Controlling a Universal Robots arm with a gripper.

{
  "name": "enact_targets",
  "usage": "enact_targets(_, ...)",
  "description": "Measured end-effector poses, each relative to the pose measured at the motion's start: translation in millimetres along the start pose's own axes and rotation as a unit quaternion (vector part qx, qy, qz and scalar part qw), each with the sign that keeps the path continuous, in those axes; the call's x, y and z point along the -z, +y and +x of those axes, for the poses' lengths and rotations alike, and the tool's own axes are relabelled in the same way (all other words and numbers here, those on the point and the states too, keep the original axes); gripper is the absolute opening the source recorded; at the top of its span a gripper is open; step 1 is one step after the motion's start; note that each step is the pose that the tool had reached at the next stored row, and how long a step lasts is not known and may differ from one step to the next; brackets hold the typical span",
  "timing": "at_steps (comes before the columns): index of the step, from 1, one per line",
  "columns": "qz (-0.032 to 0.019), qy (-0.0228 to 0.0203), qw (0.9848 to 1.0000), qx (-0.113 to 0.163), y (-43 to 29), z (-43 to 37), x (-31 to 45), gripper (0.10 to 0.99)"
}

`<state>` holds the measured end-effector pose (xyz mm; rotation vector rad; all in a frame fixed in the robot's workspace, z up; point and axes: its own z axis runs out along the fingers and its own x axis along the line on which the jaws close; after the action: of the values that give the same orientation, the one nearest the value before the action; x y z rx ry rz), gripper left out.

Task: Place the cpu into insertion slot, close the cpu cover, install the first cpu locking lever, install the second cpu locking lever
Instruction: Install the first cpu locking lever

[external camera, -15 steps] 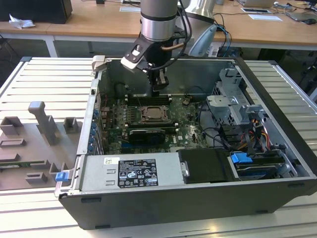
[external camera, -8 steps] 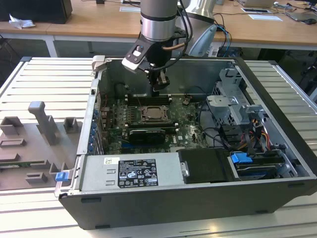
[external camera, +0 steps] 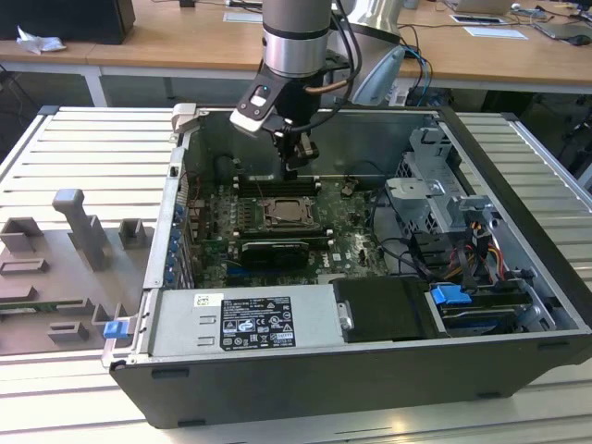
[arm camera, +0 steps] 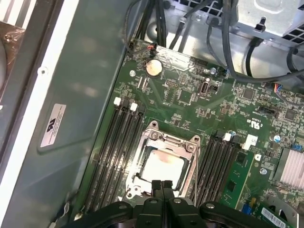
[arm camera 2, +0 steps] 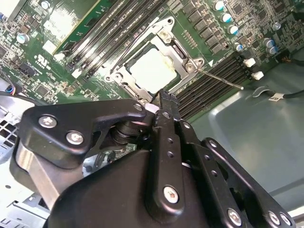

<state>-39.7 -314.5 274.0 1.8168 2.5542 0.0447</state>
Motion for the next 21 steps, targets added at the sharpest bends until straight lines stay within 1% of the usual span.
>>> enact_targets(11,0.0004,0.0009,0.9994,0.033,0.0,0.0,0.0,0.106)
enact_targets(21,0.0006,0.0016,0.9982,0.060,0.0,0.0,0.0,0.106)
